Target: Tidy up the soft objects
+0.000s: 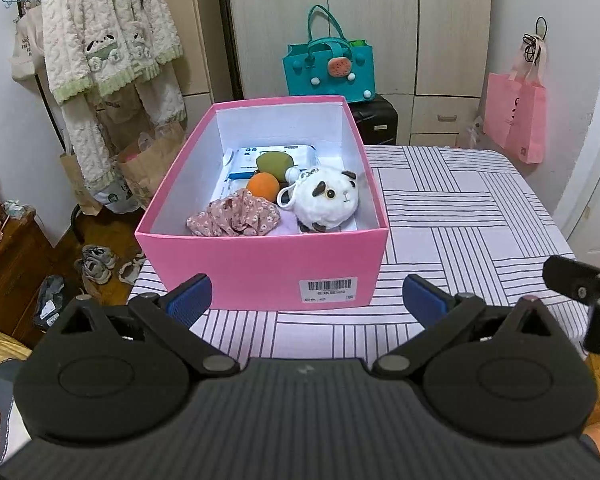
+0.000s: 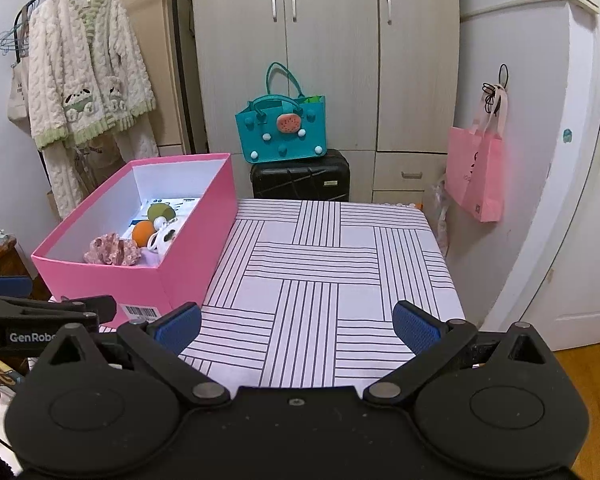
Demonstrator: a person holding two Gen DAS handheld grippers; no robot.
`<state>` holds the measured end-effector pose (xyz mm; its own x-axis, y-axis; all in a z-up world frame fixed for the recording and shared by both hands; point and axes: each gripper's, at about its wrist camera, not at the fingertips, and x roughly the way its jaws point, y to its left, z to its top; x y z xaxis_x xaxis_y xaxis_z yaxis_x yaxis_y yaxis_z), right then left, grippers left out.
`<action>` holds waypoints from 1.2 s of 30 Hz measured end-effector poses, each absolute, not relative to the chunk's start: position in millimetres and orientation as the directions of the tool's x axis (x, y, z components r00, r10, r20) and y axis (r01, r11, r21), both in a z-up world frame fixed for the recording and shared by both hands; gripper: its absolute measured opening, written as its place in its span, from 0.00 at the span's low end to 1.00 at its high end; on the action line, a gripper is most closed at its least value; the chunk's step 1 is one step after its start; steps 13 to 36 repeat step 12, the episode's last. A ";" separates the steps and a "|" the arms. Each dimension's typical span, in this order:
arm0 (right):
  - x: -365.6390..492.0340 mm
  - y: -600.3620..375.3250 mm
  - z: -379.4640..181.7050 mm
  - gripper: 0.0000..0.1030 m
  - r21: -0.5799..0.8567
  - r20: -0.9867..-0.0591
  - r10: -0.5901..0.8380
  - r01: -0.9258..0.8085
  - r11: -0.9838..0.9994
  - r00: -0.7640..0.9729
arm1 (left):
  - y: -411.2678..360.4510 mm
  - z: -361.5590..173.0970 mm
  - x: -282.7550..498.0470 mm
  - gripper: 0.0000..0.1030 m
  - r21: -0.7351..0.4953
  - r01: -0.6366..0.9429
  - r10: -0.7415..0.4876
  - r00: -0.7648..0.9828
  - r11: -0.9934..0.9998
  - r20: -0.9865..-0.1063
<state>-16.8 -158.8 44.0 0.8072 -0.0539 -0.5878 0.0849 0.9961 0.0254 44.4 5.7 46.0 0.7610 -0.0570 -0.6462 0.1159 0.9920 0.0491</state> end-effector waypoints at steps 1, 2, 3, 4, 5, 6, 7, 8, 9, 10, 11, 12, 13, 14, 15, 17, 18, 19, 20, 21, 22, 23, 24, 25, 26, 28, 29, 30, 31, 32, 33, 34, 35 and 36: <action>-16.6 -158.5 43.8 1.00 0.024 -0.589 -0.053 0.083 0.996 0.807 | 5.8 46.1 44.1 1.00 0.051 0.114 -0.054 0.762 0.992 -0.645; -16.6 -158.1 43.8 1.00 0.024 -0.589 -0.052 0.082 0.996 0.806 | 6.0 46.1 43.9 1.00 0.051 0.111 -0.052 0.763 0.993 -0.644; -16.8 -157.8 43.7 1.00 0.024 -0.589 -0.052 0.082 0.996 0.807 | 6.3 46.2 43.6 1.00 0.050 0.109 -0.051 0.763 0.993 -0.644; -16.8 -157.5 43.5 1.00 0.024 -0.588 -0.051 0.081 0.996 0.807 | 6.6 46.4 43.6 1.00 0.049 0.107 -0.051 0.764 0.993 -0.644; -16.5 -157.5 43.5 1.00 0.024 -0.589 -0.051 0.081 0.996 0.806 | 7.1 46.4 43.8 1.00 0.047 0.105 -0.050 0.764 0.993 -0.644; -16.3 -157.8 43.2 1.00 0.024 -0.590 -0.050 0.080 0.997 0.806 | 7.5 46.4 43.8 1.00 0.047 0.104 -0.050 0.763 0.993 -0.644; -16.7 -157.5 43.0 1.00 0.024 -0.590 -0.050 0.080 0.997 0.806 | 7.8 46.2 43.5 1.00 0.047 0.103 -0.049 0.763 0.994 -0.644; -17.6 -157.9 42.4 1.00 0.025 -0.590 -0.050 0.079 0.997 0.806 | 7.9 46.3 43.3 1.00 0.047 0.103 -0.048 0.763 0.994 -0.644; -17.7 -157.8 42.4 1.00 0.024 -0.591 -0.050 0.079 0.997 0.805 | 8.0 46.4 43.1 1.00 0.047 0.101 -0.047 0.764 0.994 -0.644; -17.9 -157.6 42.7 1.00 0.024 -0.590 -0.049 0.079 0.997 0.806 | 8.1 46.6 43.0 1.00 0.047 0.100 -0.047 0.764 0.994 -0.643; -17.6 -157.4 43.1 1.00 0.024 -0.589 -0.049 0.078 0.997 0.806 | 8.1 46.8 42.5 1.00 0.047 0.099 -0.046 0.765 0.994 -0.642; -17.6 -157.4 43.1 1.00 0.024 -0.589 -0.049 0.078 0.997 0.806 | 8.5 47.0 42.4 1.00 0.046 0.097 -0.045 0.766 0.994 -0.641; -17.6 -157.4 43.1 1.00 0.024 -0.589 -0.049 0.078 0.997 0.806 | 8.5 47.0 42.4 1.00 0.046 0.097 -0.045 0.766 0.994 -0.641; -17.6 -157.4 43.1 1.00 0.024 -0.589 -0.049 0.078 0.997 0.806 | 8.5 47.0 42.4 1.00 0.046 0.097 -0.045 0.766 0.994 -0.641; -17.6 -157.4 43.1 1.00 0.024 -0.589 -0.049 0.078 0.997 0.806 | 8.5 47.0 42.4 1.00 0.046 0.097 -0.045 0.766 0.994 -0.641; -17.6 -157.4 43.1 1.00 0.024 -0.589 -0.049 0.078 0.997 0.806 | 8.5 47.0 42.4 1.00 0.046 0.097 -0.045 0.766 0.994 -0.641; -17.6 -157.4 43.1 1.00 0.024 -0.589 -0.049 0.078 0.997 0.806 | 8.5 47.0 42.4 1.00 0.046 0.097 -0.045 0.766 0.994 -0.641; -17.6 -157.4 43.1 1.00 0.024 -0.589 -0.049 0.078 0.997 0.806 | 8.5 47.0 42.4 1.00 0.046 0.097 -0.045 0.766 0.994 -0.641; -17.6 -157.4 43.1 1.00 0.024 -0.589 -0.049 0.078 0.997 0.806 | 8.5 47.0 42.4 1.00 0.046 0.097 -0.045 0.766 0.994 -0.641; -17.6 -157.4 43.1 1.00 0.024 -0.589 -0.049 0.078 0.997 0.806 | 8.5 47.0 42.4 1.00 0.046 0.097 -0.045 0.766 0.994 -0.641; -17.6 -157.4 43.1 1.00 0.024 -0.589 -0.049 0.078 0.997 0.806 | 8.5 47.0 42.4 1.00 0.046 0.097 -0.045 0.766 0.994 -0.641; -17.6 -157.4 43.1 1.00 0.024 -0.589 -0.049 0.078 0.997 0.806 | 8.5 47.0 42.4 1.00 0.046 0.097 -0.045 0.766 0.994 -0.641; -17.6 -157.4 43.1 1.00 0.024 -0.589 -0.049 0.078 0.997 0.806 | 8.5 47.0 42.4 1.00 0.046 0.097 -0.045 0.766 0.994 -0.641; -17.6 -157.4 43.1 1.00 0.024 -0.589 -0.049 0.078 0.997 0.806 | 8.5 47.0 42.4 1.00 0.046 0.097 -0.045 0.766 0.994 -0.641; -17.6 -157.4 43.1 1.00 0.024 -0.589 -0.049 0.078 0.997 0.806 | 8.5 47.0 42.4 1.00 0.046 0.097 -0.045 0.766 0.994 -0.641; -17.6 -157.4 43.1 1.00 0.024 -0.589 -0.049 0.078 0.997 0.806 | 8.5 47.0 42.4 1.00 0.046 0.097 -0.045 0.766 0.994 -0.641; -17.6 -157.4 43.1 1.00 0.024 -0.589 -0.049 0.078 0.997 0.806 | 8.5 47.0 42.4 1.00 0.046 0.097 -0.045 0.766 0.994 -0.641; -17.6 -157.4 43.1 1.00 0.024 -0.589 -0.049 0.078 0.997 0.806 | 8.5 47.0 42.4 1.00 0.046 0.097 -0.045 0.766 0.994 -0.641; -17.6 -157.4 43.1 1.00 0.024 -0.589 -0.049 0.078 0.997 0.806 | 8.5 47.0 42.4 1.00 0.046 0.097 -0.045 0.766 0.994 -0.641; -17.6 -157.4 43.1 1.00 0.024 -0.589 -0.049 0.078 0.997 0.806 | 8.5 47.0 42.4 1.00 0.046 0.097 -0.045 0.766 0.994 -0.641; -17.6 -157.4 43.1 1.00 0.024 -0.589 -0.049 0.078 0.997 0.806 | 8.5 47.0 42.4 1.00 0.046 0.097 -0.045 0.766 0.994 -0.641; -17.6 -157.4 43.1 1.00 0.024 -0.589 -0.049 0.078 0.997 0.806 | 8.5 47.0 42.4 1.00 0.046 0.097 -0.045 0.766 0.994 -0.641; -17.6 -157.4 43.1 1.00 0.024 -0.589 -0.049 0.078 0.997 0.806 | 8.5 47.0 42.4 1.00 0.046 0.097 -0.045 0.766 0.994 -0.641; -17.6 -157.4 43.1 1.00 0.024 -0.589 -0.049 0.078 0.997 0.806 | 8.5 47.0 42.4 1.00 0.046 0.097 -0.045 0.766 0.994 -0.641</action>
